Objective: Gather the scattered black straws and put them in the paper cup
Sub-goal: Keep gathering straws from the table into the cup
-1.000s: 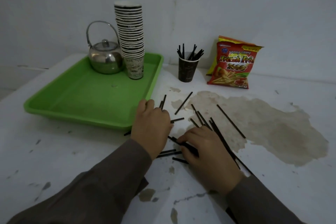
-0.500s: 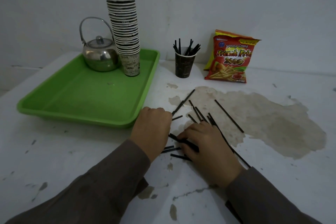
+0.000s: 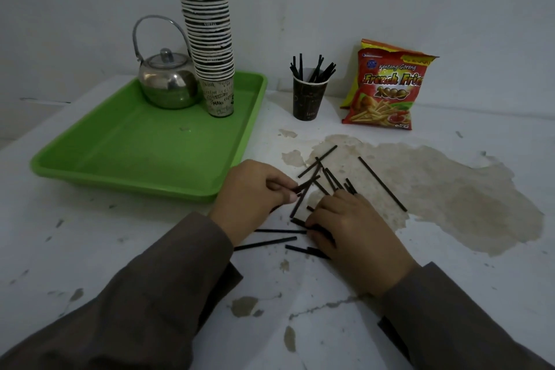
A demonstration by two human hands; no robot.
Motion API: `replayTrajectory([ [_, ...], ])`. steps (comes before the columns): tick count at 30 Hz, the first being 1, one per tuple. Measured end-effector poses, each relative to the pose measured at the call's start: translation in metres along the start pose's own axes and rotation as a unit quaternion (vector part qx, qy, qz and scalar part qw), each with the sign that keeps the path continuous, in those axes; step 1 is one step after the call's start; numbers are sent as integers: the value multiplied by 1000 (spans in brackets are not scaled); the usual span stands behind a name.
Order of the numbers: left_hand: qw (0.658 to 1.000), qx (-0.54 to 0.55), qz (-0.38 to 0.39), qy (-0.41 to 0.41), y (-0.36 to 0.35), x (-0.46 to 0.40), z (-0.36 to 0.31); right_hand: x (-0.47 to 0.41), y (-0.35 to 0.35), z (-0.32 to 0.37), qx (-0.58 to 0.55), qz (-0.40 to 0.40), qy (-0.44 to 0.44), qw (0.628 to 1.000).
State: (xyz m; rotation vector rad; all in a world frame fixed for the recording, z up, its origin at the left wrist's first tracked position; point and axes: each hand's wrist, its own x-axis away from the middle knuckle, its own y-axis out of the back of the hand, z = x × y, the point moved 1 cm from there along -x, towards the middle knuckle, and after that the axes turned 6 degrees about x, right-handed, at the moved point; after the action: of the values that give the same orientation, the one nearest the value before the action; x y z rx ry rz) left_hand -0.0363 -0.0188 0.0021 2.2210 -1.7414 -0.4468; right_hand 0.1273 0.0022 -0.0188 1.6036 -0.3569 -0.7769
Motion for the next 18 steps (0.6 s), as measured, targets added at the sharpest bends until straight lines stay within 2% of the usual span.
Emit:
replayTrajectory([
  [5, 996, 85, 10, 22, 0, -1, -3, 0, 2, 10, 3, 19, 17, 1000],
  [18, 994, 108, 8, -5, 3, 0, -3, -1, 6, 7, 35, 9, -18, 999],
])
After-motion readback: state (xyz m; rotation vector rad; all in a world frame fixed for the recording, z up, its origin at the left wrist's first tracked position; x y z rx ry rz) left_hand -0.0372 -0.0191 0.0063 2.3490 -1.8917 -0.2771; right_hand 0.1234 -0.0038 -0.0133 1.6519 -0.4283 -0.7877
